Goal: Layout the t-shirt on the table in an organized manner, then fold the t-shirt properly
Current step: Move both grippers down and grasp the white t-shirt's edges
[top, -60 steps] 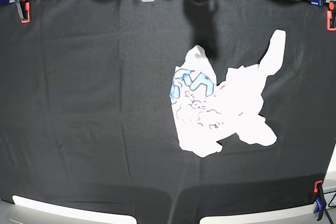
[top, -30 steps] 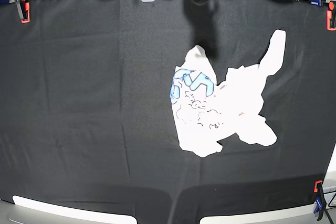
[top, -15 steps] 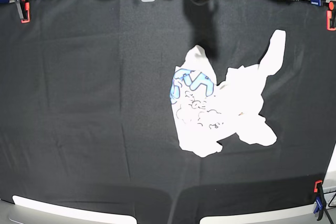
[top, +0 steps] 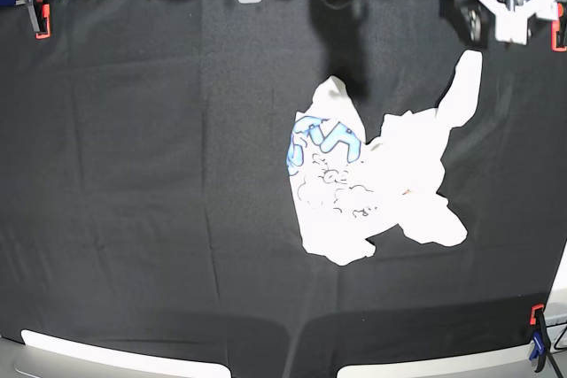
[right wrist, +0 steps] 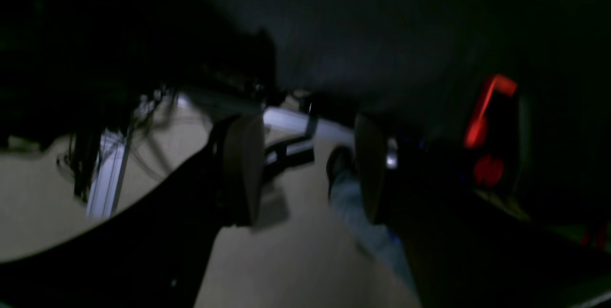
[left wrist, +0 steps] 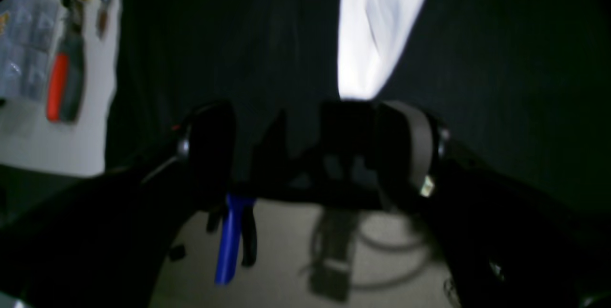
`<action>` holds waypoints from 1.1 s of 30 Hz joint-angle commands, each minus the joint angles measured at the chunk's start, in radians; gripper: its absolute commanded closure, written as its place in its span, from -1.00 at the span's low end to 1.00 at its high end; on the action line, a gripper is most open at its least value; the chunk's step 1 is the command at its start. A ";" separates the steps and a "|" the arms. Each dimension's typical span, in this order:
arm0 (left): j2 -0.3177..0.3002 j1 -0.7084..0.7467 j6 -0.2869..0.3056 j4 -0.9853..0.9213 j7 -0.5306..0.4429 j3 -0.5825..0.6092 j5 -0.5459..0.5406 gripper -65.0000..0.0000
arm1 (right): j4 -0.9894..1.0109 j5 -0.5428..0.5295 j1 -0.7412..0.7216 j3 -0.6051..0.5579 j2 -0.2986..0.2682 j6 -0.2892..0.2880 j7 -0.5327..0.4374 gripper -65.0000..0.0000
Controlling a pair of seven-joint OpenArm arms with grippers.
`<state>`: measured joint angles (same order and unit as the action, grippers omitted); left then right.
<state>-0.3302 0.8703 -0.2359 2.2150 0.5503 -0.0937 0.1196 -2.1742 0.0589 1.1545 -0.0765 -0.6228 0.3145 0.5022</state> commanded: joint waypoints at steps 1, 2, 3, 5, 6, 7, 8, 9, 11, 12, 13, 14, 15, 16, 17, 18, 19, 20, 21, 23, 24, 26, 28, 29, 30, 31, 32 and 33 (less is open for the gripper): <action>-0.006 -0.008 -0.002 0.021 -0.020 -0.005 0.010 -0.27 | -0.018 0.007 -0.019 0.004 -0.006 0.012 -0.032 0.07; -0.006 -0.028 -0.002 0.021 -0.024 -0.005 0.010 -0.27 | -0.018 -0.007 -0.051 0.004 -0.006 0.011 -0.045 0.07; -0.006 -0.051 0.002 0.021 -0.032 -0.005 0.005 -0.27 | -0.017 -0.027 -0.091 0.004 -0.006 0.011 -0.065 0.07; -0.005 -0.120 0.023 0.021 -0.041 -0.005 -0.040 -0.27 | -0.017 -0.076 -0.199 -0.008 -0.006 0.011 -0.093 0.07; -0.005 -0.161 0.042 0.021 -0.037 -0.005 -0.074 -0.27 | -0.017 -0.091 -0.262 -0.022 -0.005 0.011 -0.093 0.07; -0.005 -0.201 0.060 0.021 -0.024 -0.005 -0.103 -0.27 | -0.017 -0.096 -0.323 -0.039 -0.002 0.011 -0.092 0.07; -0.005 -0.240 0.078 0.021 -0.009 -0.005 -0.124 -0.27 | -0.017 -0.096 -0.379 -0.060 0.000 0.011 -0.090 0.07; -0.005 -0.275 0.087 0.021 0.004 -0.005 -0.136 -0.27 | -0.017 -0.095 -0.427 -0.083 0.000 0.011 -0.091 0.07; -0.005 -0.329 0.087 0.021 0.004 -0.005 -0.151 -0.27 | -0.017 -0.091 -0.509 -0.130 0.000 0.011 -0.104 0.07; -0.005 -0.352 0.087 0.021 0.004 -0.005 -0.151 -0.27 | -0.017 -0.077 -0.546 -0.154 0.007 0.011 -0.116 0.07; -0.005 -0.376 0.087 0.021 0.004 -0.005 -0.150 -0.27 | -0.017 -0.049 -0.580 -0.177 0.022 0.011 -0.126 0.07; -0.005 -0.397 0.087 0.021 0.004 -0.005 -0.150 -0.27 | -0.017 -0.016 -0.615 -0.199 0.040 0.011 -0.130 0.07; -0.005 -0.420 0.087 0.021 0.004 -0.005 -0.150 -0.27 | -0.017 0.014 -0.650 -0.219 0.062 0.011 -0.130 0.07; -0.005 -0.441 0.087 0.021 0.004 -0.005 -0.150 -0.28 | -0.017 0.035 -0.684 -0.240 0.085 0.011 -0.129 0.07; -0.005 -0.460 0.087 0.020 0.004 -0.005 -0.150 -0.28 | -0.017 0.049 -0.716 -0.259 0.109 0.011 -0.129 0.07; -0.005 -0.476 0.087 0.020 0.004 -0.005 -0.150 -0.28 | -0.017 0.051 -0.746 -0.279 0.131 0.011 -0.128 0.07; -0.005 -0.490 0.087 0.020 0.005 -0.005 -0.150 -0.28 | -0.017 0.051 -0.773 -0.298 0.150 0.009 -0.127 0.07; -0.005 -0.499 0.087 0.021 0.009 -0.005 -0.150 -0.28 | -0.017 0.051 -0.795 -0.317 0.165 0.008 -0.126 0.07; -0.005 -0.506 0.087 0.021 0.018 -0.005 -0.150 -0.28 | -0.017 0.055 -0.811 -0.335 0.175 0.008 -0.116 0.07; -0.005 -0.509 0.087 0.021 0.044 -0.005 -0.150 -0.28 | -0.017 0.100 -0.825 -0.364 0.179 0.008 -0.074 0.07; -0.006 -0.507 0.087 0.021 0.069 -0.005 -0.150 -0.28 | -0.017 0.148 -0.824 -0.372 0.173 0.008 -0.058 0.07; -0.005 -0.504 0.088 0.021 0.136 -0.005 -0.150 -0.28 | -0.017 0.239 -0.803 -0.373 0.153 0.008 0.000 0.07; -0.005 -0.505 0.087 0.020 0.193 -0.005 -0.151 -0.28 | -0.018 0.280 -0.786 -0.373 0.128 0.008 0.005 0.07; -0.005 -0.504 0.088 0.020 0.198 -0.005 -0.151 -0.28 | -0.018 0.282 -0.777 -0.373 0.123 0.008 0.008 0.07; -0.005 -0.504 0.088 0.020 0.199 -0.005 -0.151 -0.28 | -0.018 0.280 -0.771 -0.373 0.122 0.008 0.023 0.07; -0.005 -0.504 0.088 0.020 0.199 -0.005 -0.151 -0.28 | -0.018 0.273 -0.768 -0.377 0.124 0.008 0.056 0.07; -0.005 -0.504 0.088 0.020 0.199 -0.005 -0.151 -0.28 | -0.017 0.266 -0.770 -0.381 0.131 0.008 0.100 0.07; -0.005 -0.502 0.088 0.020 0.201 -0.005 -0.151 -0.28 | -0.017 0.245 -0.774 -0.386 0.137 0.008 0.129 0.07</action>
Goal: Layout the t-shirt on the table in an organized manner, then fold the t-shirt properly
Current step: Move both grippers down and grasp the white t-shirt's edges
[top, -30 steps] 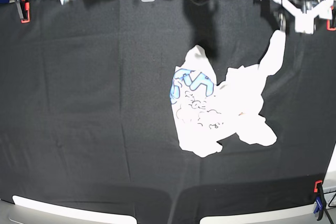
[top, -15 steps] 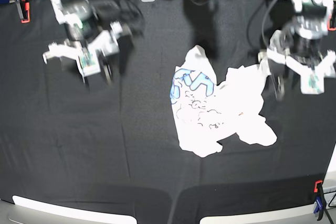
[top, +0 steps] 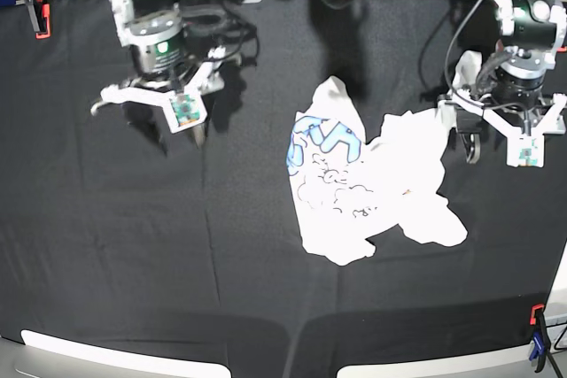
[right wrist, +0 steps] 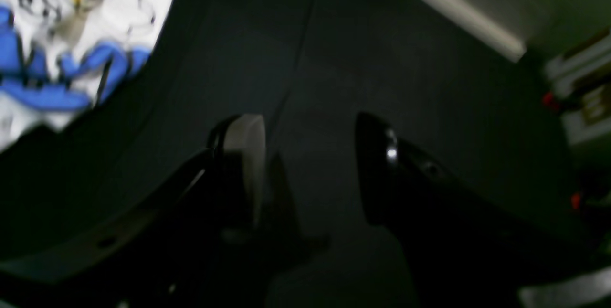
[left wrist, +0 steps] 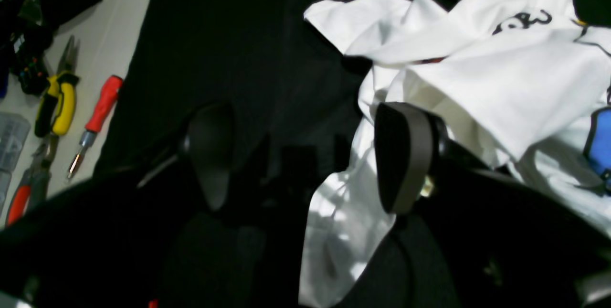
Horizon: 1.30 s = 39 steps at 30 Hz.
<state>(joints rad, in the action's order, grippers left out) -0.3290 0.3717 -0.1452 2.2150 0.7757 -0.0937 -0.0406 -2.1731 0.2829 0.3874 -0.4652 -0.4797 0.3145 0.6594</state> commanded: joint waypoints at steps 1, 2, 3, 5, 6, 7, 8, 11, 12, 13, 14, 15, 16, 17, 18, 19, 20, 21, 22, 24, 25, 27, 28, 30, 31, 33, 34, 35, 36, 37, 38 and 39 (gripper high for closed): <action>-0.006 -0.002 -0.003 0.020 -0.012 -0.005 0.010 -0.28 | -0.018 -0.008 -0.009 -0.001 0.002 0.006 -0.018 0.07; -0.006 0.001 -0.003 0.020 0.007 -0.005 0.009 -0.28 | -0.017 -0.038 -0.010 -0.003 0.014 -0.005 -0.019 0.07; -0.006 0.008 -0.003 0.020 0.025 -0.005 0.010 -0.28 | -0.014 -0.060 -0.010 -0.006 0.030 -0.046 -0.019 0.07; -0.006 0.032 -0.003 0.020 0.043 -0.005 0.013 -0.28 | 0.003 -0.059 -0.010 -0.008 0.075 -0.168 -0.022 0.07; -0.006 0.050 -0.003 0.020 0.041 -0.005 0.013 -0.28 | 0.019 -0.059 -0.010 -0.008 0.100 -0.216 -0.026 0.07; -0.006 0.069 -0.003 0.020 0.039 -0.005 0.013 -0.28 | 0.042 -0.059 -0.011 -0.008 0.123 -0.250 -0.037 0.07; -0.006 0.090 -0.003 0.020 0.039 -0.005 0.012 -0.28 | 0.069 -0.059 -0.016 -0.008 0.143 -0.274 -0.050 0.07; -0.006 0.152 -0.003 0.020 0.039 -0.005 0.012 -0.28 | 0.173 -0.059 -0.051 -0.010 0.200 -0.298 -0.076 0.07; -0.006 0.172 -0.003 0.020 0.037 -0.005 0.013 -0.28 | 0.210 -0.059 -0.067 -0.013 0.218 -0.299 -0.076 0.07; -0.006 0.190 -0.003 0.020 0.032 -0.005 0.013 -0.28 | 0.245 -0.059 -0.083 -0.019 0.234 -0.299 -0.076 0.07; -0.006 0.206 -0.003 0.020 0.024 -0.005 0.013 -0.28 | 0.278 -0.058 -0.098 -0.028 0.246 -0.300 -0.082 0.07; -0.006 0.221 -0.003 0.020 0.012 -0.005 0.013 -0.28 | 0.306 -0.058 -0.112 -0.042 0.256 -0.300 -0.089 0.07; -0.006 0.231 -0.003 0.020 0.006 -0.005 0.013 -0.28 | 0.330 -0.058 -0.125 -0.061 0.262 -0.300 -0.100 0.07; -0.006 0.238 -0.003 0.020 0.005 -0.005 0.013 -0.28 | 0.348 -0.056 -0.136 -0.083 0.267 -0.300 -0.109 0.07; -0.006 0.242 -0.003 0.020 0.006 -0.005 0.013 -0.28 | 0.358 -0.053 -0.145 -0.109 0.270 -0.300 -0.113 0.07; -0.006 0.244 -0.003 0.020 0.006 -0.005 0.013 -0.28 | 0.362 -0.051 -0.154 -0.137 0.272 -0.300 -0.113 0.07; -0.006 0.243 -0.003 0.020 0.008 -0.005 0.013 -0.28 | 0.363 -0.051 -0.160 -0.162 0.272 -0.300 -0.113 0.07; -0.006 0.243 -0.003 0.020 0.008 -0.005 0.013 -0.28 | 0.363 -0.051 -0.165 -0.187 0.272 -0.299 -0.115 0.07; -0.006 0.243 -0.003 0.020 0.008 -0.005 0.013 -0.28 | 0.363 -0.051 -0.170 -0.208 0.272 -0.299 -0.115 0.07; -0.006 0.243 -0.003 0.020 0.008 -0.005 0.013 -0.28 | 0.364 -0.051 -0.174 -0.238 0.273 -0.298 -0.126 0.07; -0.006 0.243 -0.003 0.020 0.008 -0.005 0.013 -0.28 | 0.366 -0.051 -0.174 -0.245 0.277 -0.298 -0.137 0.07; -0.006 0.243 -0.003 0.020 0.008 -0.005 0.013 -0.28 | 0.380 -0.050 -0.174 -0.245 0.299 -0.297 -0.148 0.07; -0.006 0.243 -0.003 0.020 0.008 -0.005 0.013 -0.28 | 0.394 -0.047 -0.177 -0.241 0.315 -0.298 -0.154 0.07; -0.006 0.243 -0.003 0.020 0.008 -0.005 0.013 -0.28 | 0.434 -0.027 -0.187 -0.241 0.348 -0.298 -0.161 0.07; -0.006 0.243 -0.003 0.020 0.008 -0.005 0.013 -0.28 | 0.455 -0.015 -0.192 -0.242 0.367 -0.298 -0.162 0.07; -0.006 0.243 -0.003 0.020 0.008 -0.005 0.013 -0.28 | 0.502 0.019 -0.205 -0.242 0.396 -0.298 -0.162 0.07; -0.006 0.243 -0.003 0.020 0.008 -0.005 0.013 -0.28 | 0.523 0.034 -0.212 -0.242 0.408 -0.297 -0.163 0.07; -0.006 0.243 -0.003 0.020 0.008 -0.005 0.013 -0.28 | 0.544 0.041 -0.221 -0.242 0.417 -0.297 -0.163 0.07; -0.006 0.243 -0.003 0.020 0.008 -0.005 0.013 -0.28 | 0.565 0.040 -0.230 -0.242 0.422 -0.297 -0.163 0.07; -0.006 0.243 -0.003 0.020 0.008 -0.005 0.013 -0.28 | 0.581 0.039 -0.240 -0.242 0.425 -0.297 -0.163 0.07; -0.006 0.243 -0.003 0.020 0.008 -0.005 0.013 -0.28 | 0.592 0.040 -0.245 -0.242 0.426 -0.297 -0.163 0.08; -0.006 0.243 -0.003 0.020 0.008 -0.005 0.013 -0.28 | 0.598 0.040 -0.249 -0.242 0.427 -0.297 -0.160 0.10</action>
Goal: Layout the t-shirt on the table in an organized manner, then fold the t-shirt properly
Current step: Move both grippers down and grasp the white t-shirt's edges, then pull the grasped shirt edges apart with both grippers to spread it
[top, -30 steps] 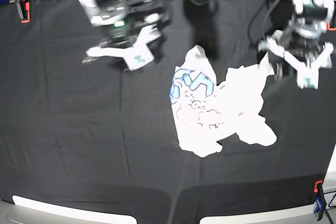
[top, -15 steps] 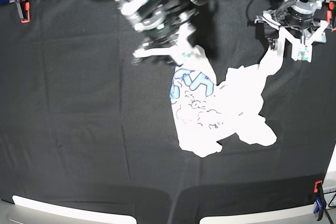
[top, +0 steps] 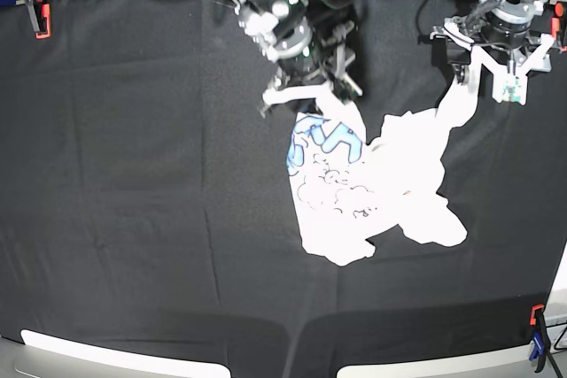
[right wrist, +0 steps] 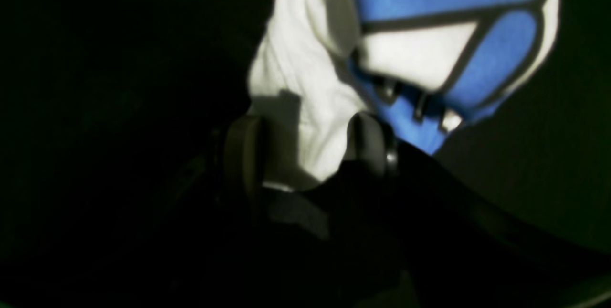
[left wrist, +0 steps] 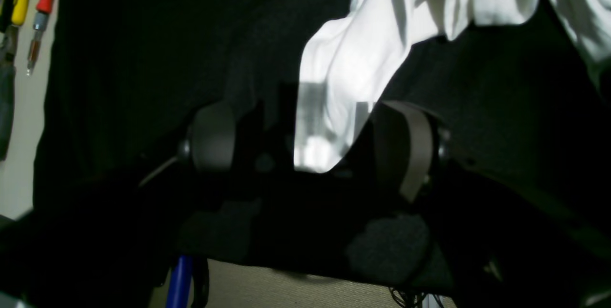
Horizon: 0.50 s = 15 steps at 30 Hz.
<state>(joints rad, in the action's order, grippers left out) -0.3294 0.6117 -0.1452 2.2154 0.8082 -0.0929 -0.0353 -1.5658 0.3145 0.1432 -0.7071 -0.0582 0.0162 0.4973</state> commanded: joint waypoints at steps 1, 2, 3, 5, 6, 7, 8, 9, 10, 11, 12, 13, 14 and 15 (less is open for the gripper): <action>-0.006 0.003 -0.003 0.020 -0.024 -0.005 0.008 -0.28 | -0.009 0.010 -0.006 0.000 0.005 0.002 0.002 0.18; -0.006 0.003 -0.003 0.020 -0.024 -0.005 0.008 -0.28 | -0.009 0.024 -0.005 0.000 0.005 0.002 0.005 0.34; -0.006 0.003 -0.003 0.020 -0.024 -0.005 0.008 -0.28 | -0.009 0.041 -0.005 0.000 0.005 0.002 0.005 0.56; -0.006 0.003 -0.003 0.020 -0.024 -0.005 0.008 -0.28 | -0.010 0.085 -0.005 0.000 0.005 0.002 0.029 1.00; -0.006 0.003 -0.003 0.020 -0.025 -0.005 0.008 -0.28 | -0.010 0.117 -0.005 0.000 0.004 0.001 0.054 1.00; -0.006 0.003 -0.003 0.020 -0.025 -0.005 0.008 -0.28 | -0.015 0.151 -0.005 0.000 -0.002 0.002 0.073 1.00; -0.006 0.003 -0.003 0.020 -0.028 -0.005 0.008 -0.28 | -0.024 0.175 -0.005 0.000 -0.013 0.002 0.084 1.00; -0.006 0.003 -0.003 0.020 -0.031 -0.005 0.008 -0.28 | -0.037 0.186 -0.004 0.000 -0.028 0.002 0.093 1.00; -0.006 0.003 -0.003 0.020 -0.034 -0.005 0.008 -0.28 | -0.053 0.187 -0.005 0.000 -0.046 0.003 0.103 1.00; -0.006 0.003 -0.003 0.020 -0.040 -0.005 0.008 -0.28 | -0.071 0.187 -0.005 0.000 -0.067 0.003 0.113 1.00; -0.006 0.003 -0.003 0.020 -0.047 -0.005 0.008 -0.28 | -0.091 0.188 -0.005 0.000 -0.089 0.003 0.126 1.00; -0.006 0.003 -0.003 0.020 -0.054 -0.005 0.008 -0.28 | -0.113 0.188 -0.005 0.000 -0.113 0.003 0.138 1.00; -0.006 0.002 -0.003 0.020 -0.057 -0.005 0.007 -0.28 | -0.135 0.188 -0.005 0.000 -0.137 0.003 0.153 1.00; -0.006 0.000 -0.003 0.020 -0.058 -0.005 0.007 -0.28 | -0.157 0.188 -0.005 0.000 -0.161 0.003 0.169 1.00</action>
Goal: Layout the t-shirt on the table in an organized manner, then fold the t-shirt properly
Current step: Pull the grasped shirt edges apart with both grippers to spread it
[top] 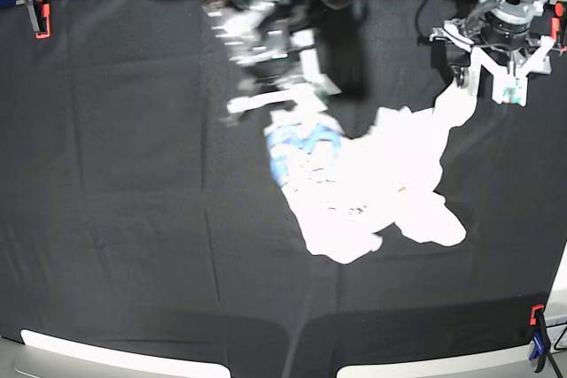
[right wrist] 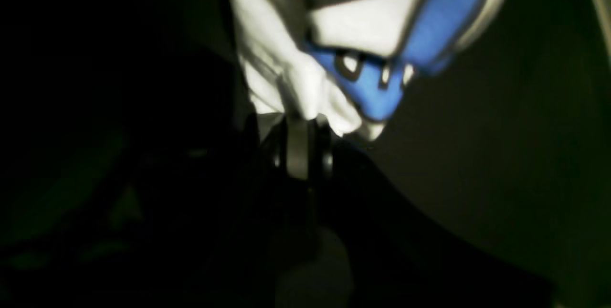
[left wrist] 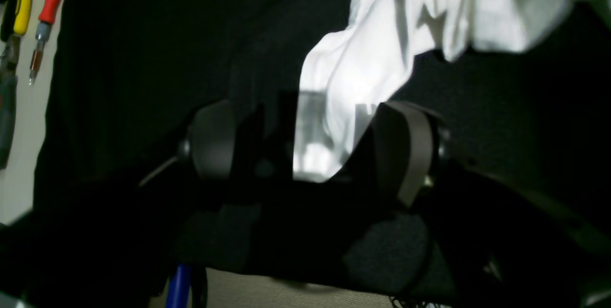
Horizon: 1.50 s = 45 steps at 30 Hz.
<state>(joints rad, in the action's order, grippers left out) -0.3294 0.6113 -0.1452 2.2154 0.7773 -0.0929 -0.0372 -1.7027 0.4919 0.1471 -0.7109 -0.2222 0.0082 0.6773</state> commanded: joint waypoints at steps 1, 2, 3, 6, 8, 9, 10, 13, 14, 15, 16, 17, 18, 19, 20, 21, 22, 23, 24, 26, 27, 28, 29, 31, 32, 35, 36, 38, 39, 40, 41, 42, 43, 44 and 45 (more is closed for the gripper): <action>-0.006 0.000 -0.003 0.020 -0.030 -0.005 0.010 -0.28 | -0.042 0.011 -0.008 0.004 -0.021 0.012 0.005 1.00; -0.006 0.001 -0.003 0.020 -0.031 -0.005 0.010 -0.28 | -0.062 0.011 -0.008 0.005 -0.046 0.013 0.020 1.00; -0.006 0.001 -0.003 0.020 -0.031 -0.005 0.009 -0.28 | -0.079 0.011 -0.008 0.007 -0.071 0.014 0.030 1.00; -0.006 0.001 -0.003 0.020 -0.030 -0.005 0.010 -0.28 | -0.116 0.010 -0.008 0.035 -0.135 0.014 0.067 1.00; -0.006 0.001 -0.003 0.020 -0.029 -0.005 0.009 -0.28 | -0.124 0.010 -0.008 0.069 -0.174 0.014 0.077 1.00; -0.006 0.001 -0.003 0.020 -0.029 -0.005 0.008 -0.28 | -0.124 0.010 -0.008 0.091 -0.192 0.014 0.077 1.00; -0.006 0.001 -0.003 0.020 -0.028 -0.005 0.000 -0.28 | -0.124 0.010 -0.008 0.116 -0.208 0.014 0.077 1.00; -0.006 0.001 0.018 0.014 -0.039 -0.005 -0.053 -0.28 | -0.124 0.009 -0.008 0.183 -0.249 0.014 0.076 1.00; -0.006 0.000 0.059 0.007 -0.047 -0.005 -0.066 -0.28 | -0.124 0.003 -0.008 0.201 -0.261 0.014 0.076 1.00; -0.006 0.000 0.103 -0.001 -0.043 -0.005 -0.084 -0.28 | -0.124 -0.002 -0.008 0.217 -0.269 0.014 0.076 1.00; -0.006 0.001 0.141 -0.008 -0.033 -0.005 -0.106 -0.28 | -0.124 -0.009 -0.008 0.227 -0.276 0.014 0.077 1.00; -0.006 0.001 0.168 -0.016 -0.012 -0.005 -0.129 -0.28 | -0.124 -0.018 -0.008 0.236 -0.280 0.014 0.079 1.00; -0.006 0.001 0.183 -0.026 0.006 -0.005 -0.150 -0.28 | -0.124 -0.027 -0.008 0.241 -0.282 0.014 0.081 1.00; -0.006 0.001 0.191 -0.039 0.012 -0.005 -0.156 -0.28 | -0.124 -0.028 -0.008 0.241 -0.285 0.014 0.083 1.00; -0.006 0.000 0.192 -0.056 0.011 -0.005 -0.154 -0.28 | -0.124 -0.028 -0.008 0.241 -0.288 0.014 0.083 1.00; -0.006 0.000 0.191 -0.077 0.010 -0.005 -0.146 -0.28 | -0.124 -0.028 -0.008 0.241 -0.287 0.014 0.083 1.00; -0.006 -0.005 0.191 -0.098 0.011 -0.005 -0.130 -0.28 | -0.124 -0.028 -0.008 0.241 -0.287 0.014 0.083 1.00; -0.006 -0.013 0.190 -0.120 0.012 -0.005 -0.118 -0.28 | -0.124 -0.028 -0.008 0.241 -0.287 0.014 0.083 1.00; -0.006 -0.021 0.181 -0.141 0.011 -0.006 -0.113 -0.28 | -0.124 -0.028 -0.008 0.241 -0.288 0.014 0.083 1.00; -0.006 -0.043 0.125 -0.167 -0.001 -0.008 -0.110 -0.28 | -0.124 -0.028 -0.008 0.241 -0.288 0.014 0.084 1.00; -0.006 -0.056 0.113 -0.174 -0.007 -0.013 -0.112 -0.28 | -0.124 -0.028 -0.007 0.241 -0.287 0.014 0.087 1.00; -0.006 -0.070 0.111 -0.178 -0.006 -0.020 -0.116 -0.28 | -0.124 -0.028 -0.006 0.241 -0.288 0.014 0.087 1.00; -0.006 -0.084 0.112 -0.182 -0.006 -0.029 -0.136 -0.28 | -0.124 -0.029 -0.005 0.241 -0.288 0.014 0.087 1.00; -0.006 -0.106 0.114 -0.198 -0.003 -0.050 -0.201 -0.28 | -0.124 -0.032 0.002 0.241 -0.287 0.014 0.087 1.00; -0.006 -0.116 0.124 -0.214 -0.002 -0.061 -0.236 -0.28 | -0.124 -0.036 0.006 0.241 -0.287 0.014 0.087 1.00; -0.006 -0.143 0.165 -0.281 0.056 -0.103 -0.379 -0.28 | -0.124 -0.035 0.017 0.240 -0.287 0.014 0.087 1.00; -0.006 -0.152 0.184 -0.302 0.085 -0.121 -0.436 -0.27 | -0.124 -0.035 0.021 0.240 -0.287 0.014 0.087 1.00; -0.006 -0.157 0.222 -0.327 0.092 -0.162 -0.509 -0.27 | -0.124 -0.035 0.026 0.240 -0.288 0.014 0.090 1.00; -0.006 -0.157 0.226 -0.331 0.092 -0.183 -0.519 -0.28 | -0.124 -0.035 0.026 0.240 -0.287 0.014 0.092 1.00; -0.006 -0.157 0.229 -0.331 0.089 -0.205 -0.522 -0.27 | -0.124 -0.035 0.028 0.240 -0.287 0.014 0.092 1.00; -0.006 -0.158 0.229 -0.331 0.088 -0.227 -0.522 -0.27 | -0.124 -0.036 0.029 0.239 -0.287 0.014 0.092 1.00; -0.006 -0.157 0.230 -0.331 0.084 -0.249 -0.522 -0.28 | -0.124 -0.035 0.033 0.240 -0.287 0.014 0.093 1.00; -0.006 -0.157 0.238 -0.331 0.084 -0.269 -0.522 -0.28 | -0.124 -0.036 0.035 0.239 -0.287 0.014 0.093 1.00; -0.006 -0.157 0.248 -0.332 0.085 -0.286 -0.522 -0.28 | -0.124 -0.036 0.039 0.240 -0.287 0.014 0.094 1.00; -0.006 -0.157 0.254 -0.336 0.086 -0.296 -0.525 -0.28 | -0.124 -0.036 0.045 0.239 -0.287 0.014 0.095 1.00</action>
<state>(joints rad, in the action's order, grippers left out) -0.3248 0.4568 0.1009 1.8675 0.8783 -0.3843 -0.5503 -1.8069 0.4416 0.1997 -0.4767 -0.4988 0.0105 0.7765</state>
